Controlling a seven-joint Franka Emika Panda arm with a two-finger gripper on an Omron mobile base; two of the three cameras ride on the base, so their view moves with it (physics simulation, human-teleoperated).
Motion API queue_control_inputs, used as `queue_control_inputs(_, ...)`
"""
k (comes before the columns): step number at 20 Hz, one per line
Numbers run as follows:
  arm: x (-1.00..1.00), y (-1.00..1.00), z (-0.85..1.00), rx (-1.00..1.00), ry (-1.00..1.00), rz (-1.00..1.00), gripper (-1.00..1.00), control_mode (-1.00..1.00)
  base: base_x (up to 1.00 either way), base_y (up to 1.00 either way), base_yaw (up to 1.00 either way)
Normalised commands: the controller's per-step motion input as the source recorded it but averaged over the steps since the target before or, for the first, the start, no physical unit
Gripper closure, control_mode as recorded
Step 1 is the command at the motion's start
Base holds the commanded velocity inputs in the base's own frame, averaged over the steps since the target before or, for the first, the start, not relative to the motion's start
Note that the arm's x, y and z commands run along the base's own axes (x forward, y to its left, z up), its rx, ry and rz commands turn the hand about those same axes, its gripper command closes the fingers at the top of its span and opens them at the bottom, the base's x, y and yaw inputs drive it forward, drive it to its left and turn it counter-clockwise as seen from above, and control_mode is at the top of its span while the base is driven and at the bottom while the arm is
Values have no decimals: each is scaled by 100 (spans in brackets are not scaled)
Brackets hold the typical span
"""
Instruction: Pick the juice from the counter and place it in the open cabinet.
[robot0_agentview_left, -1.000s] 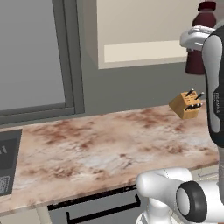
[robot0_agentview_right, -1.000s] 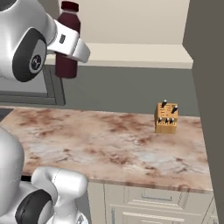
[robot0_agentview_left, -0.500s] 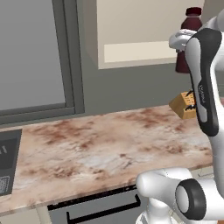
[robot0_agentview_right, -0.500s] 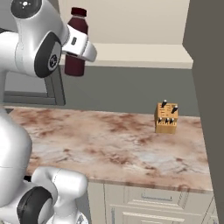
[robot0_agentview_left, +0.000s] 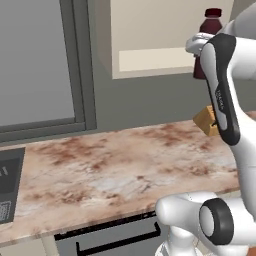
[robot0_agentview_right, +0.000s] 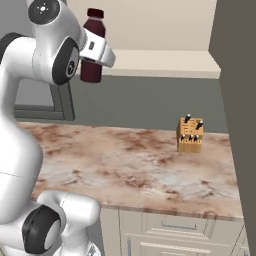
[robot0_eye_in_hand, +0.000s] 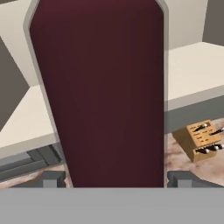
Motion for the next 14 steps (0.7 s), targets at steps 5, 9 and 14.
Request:
queue_control_inputs(5,29,0,5,0,0,0,100,-100,0,0,0)
queue_control_inputs(9,31,0,11,0,0,0,100,-100,0,0,0)
queue_control_inputs(14,15,0,17,0,0,0,100,-100,0,0,0)
